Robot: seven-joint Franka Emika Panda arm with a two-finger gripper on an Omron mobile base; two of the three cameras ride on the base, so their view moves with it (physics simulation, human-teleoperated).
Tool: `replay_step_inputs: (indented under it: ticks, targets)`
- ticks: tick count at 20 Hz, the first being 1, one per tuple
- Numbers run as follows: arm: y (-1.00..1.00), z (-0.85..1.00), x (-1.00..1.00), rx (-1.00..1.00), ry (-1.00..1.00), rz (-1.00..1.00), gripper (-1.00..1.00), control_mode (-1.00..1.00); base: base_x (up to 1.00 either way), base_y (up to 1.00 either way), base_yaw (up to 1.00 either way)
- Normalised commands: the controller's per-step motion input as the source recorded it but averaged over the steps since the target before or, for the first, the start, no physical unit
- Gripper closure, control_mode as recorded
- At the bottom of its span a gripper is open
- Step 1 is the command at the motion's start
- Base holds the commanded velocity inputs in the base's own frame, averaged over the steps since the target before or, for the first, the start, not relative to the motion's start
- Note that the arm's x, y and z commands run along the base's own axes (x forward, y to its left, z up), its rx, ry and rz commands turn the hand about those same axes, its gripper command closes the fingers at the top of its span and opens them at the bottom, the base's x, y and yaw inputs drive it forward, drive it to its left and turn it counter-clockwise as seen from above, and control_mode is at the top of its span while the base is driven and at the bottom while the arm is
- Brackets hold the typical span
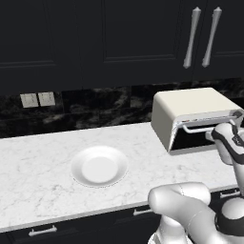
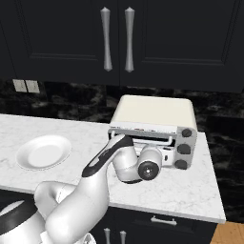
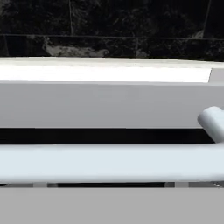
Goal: Pick up the kebab skewer and baguette bread, and place them inside the toaster oven. Close the toaster oven door and start by setting the timer.
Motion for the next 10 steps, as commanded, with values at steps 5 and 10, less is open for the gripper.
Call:
replay_step_inputs:
  ticks: [5,10]
  targets:
    - [0.0,-0.32,0.26,0.0,-0.02,0.0,-1.0,-1.0,0.0,0.0,0.0]
    - [0.0,-0.31,0.2,0.0,-0.03,0.0,-1.0,-1.0,0.0,0.0,0.0]
